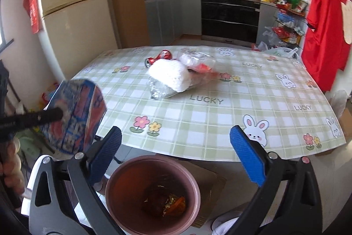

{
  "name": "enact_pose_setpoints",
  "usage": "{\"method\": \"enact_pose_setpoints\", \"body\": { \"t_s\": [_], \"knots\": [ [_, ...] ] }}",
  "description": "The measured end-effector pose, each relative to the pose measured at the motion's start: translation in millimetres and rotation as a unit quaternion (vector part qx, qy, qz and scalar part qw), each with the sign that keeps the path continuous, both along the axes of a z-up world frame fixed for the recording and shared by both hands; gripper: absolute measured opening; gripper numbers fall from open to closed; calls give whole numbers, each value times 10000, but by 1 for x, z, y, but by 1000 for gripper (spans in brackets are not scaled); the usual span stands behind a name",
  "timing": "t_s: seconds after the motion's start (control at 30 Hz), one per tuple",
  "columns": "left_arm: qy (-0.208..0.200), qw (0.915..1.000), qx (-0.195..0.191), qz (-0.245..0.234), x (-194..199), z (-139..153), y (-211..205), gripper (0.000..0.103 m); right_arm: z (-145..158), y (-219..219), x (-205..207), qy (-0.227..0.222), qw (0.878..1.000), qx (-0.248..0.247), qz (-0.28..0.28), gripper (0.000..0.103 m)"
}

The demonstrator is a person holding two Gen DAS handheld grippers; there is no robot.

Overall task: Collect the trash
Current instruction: 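Drop the orange packet into the bin with the right tool while the left tool drops the wrapper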

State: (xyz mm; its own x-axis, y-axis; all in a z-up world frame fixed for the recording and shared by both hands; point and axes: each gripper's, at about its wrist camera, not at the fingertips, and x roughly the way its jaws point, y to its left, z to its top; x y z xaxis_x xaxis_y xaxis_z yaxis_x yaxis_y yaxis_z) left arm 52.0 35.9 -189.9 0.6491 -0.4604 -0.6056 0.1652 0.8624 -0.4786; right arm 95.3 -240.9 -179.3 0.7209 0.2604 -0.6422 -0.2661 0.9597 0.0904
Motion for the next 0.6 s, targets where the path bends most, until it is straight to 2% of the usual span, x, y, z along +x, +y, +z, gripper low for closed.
{"method": "enact_pose_setpoints", "body": {
  "t_s": [0.3,0.33,0.4,0.43,0.47,0.53,0.6],
  "knots": [
    [293,9987,28,-417,-1,-14,-18,4,1,-27,3,20,9986,226,-469,97],
    [288,9985,19,-460,-1,-14,-20,6,1,-28,2,14,9986,228,-483,97],
    [276,9984,6,-498,-1,-14,-22,21,1,-29,1,21,9985,241,-496,97],
    [271,9985,10,-483,-1,-14,-22,37,1,-29,1,30,9984,243,-503,97],
    [261,9986,4,-460,-1,-14,-21,44,0,-29,1,44,9984,243,-509,97],
    [263,9989,-9,-398,-1,-13,-18,48,0,-29,1,75,9985,251,-489,97],
    [280,9991,-16,-305,0,-14,-15,56,-1,-27,1,85,9986,238,-474,97]
  ]
}}
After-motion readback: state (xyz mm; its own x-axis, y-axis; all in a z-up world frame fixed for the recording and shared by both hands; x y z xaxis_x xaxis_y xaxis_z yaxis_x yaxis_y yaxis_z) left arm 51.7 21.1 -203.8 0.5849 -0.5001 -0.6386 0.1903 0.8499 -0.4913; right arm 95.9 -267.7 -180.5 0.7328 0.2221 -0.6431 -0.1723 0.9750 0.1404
